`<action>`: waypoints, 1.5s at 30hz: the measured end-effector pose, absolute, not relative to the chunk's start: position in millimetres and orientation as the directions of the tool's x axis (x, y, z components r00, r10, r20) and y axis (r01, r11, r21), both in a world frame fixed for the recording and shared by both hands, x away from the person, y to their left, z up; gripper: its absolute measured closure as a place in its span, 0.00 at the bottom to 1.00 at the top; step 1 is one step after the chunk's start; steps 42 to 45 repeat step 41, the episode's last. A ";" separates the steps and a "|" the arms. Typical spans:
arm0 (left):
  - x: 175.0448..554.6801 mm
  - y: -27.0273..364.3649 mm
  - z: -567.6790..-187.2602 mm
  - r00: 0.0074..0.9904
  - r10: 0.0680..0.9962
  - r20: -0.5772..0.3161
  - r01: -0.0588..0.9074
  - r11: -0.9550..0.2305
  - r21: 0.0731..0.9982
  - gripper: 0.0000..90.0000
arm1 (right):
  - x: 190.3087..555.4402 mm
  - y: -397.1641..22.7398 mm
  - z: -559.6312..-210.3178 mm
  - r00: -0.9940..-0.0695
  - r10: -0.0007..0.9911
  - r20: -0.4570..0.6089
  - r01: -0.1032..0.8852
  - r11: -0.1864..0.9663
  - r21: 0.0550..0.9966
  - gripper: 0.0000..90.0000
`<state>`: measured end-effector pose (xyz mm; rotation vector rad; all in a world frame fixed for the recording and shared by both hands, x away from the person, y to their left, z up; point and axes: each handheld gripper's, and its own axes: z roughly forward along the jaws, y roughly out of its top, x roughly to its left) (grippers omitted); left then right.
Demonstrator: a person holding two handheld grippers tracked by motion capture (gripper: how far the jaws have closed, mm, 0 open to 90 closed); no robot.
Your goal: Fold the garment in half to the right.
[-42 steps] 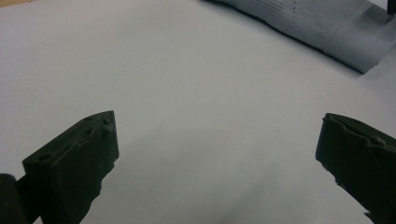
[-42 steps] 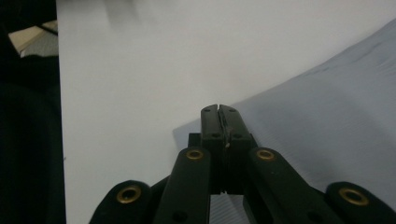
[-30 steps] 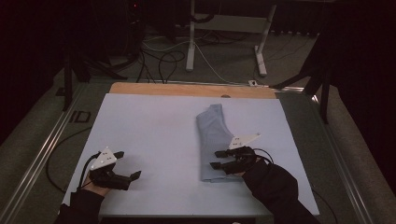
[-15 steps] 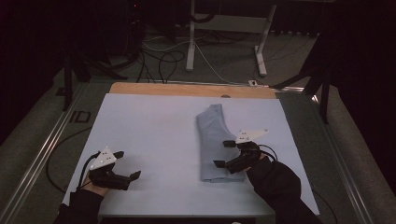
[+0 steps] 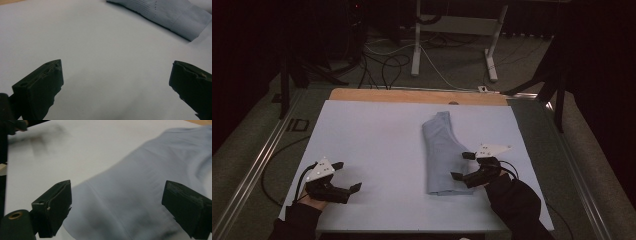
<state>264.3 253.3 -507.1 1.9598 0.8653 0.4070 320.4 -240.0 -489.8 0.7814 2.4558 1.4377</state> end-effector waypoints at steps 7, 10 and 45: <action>266.1 255.9 -509.9 0.669 0.742 -0.054 0.419 -0.315 0.852 0.00 | 315.8 -262.9 -498.9 -0.800 0.593 0.085 0.368 0.374 0.851 0.10; 265.9 255.5 -510.0 0.665 0.746 -0.049 0.417 -0.316 0.852 0.00 | 312.0 -272.1 -503.0 -0.779 0.621 0.080 0.379 0.365 0.850 0.10; 263.4 250.2 -512.6 0.674 0.739 -0.013 0.391 -0.342 0.854 0.00 | 289.4 -292.8 -524.4 -0.683 0.729 0.040 0.409 0.336 0.849 0.10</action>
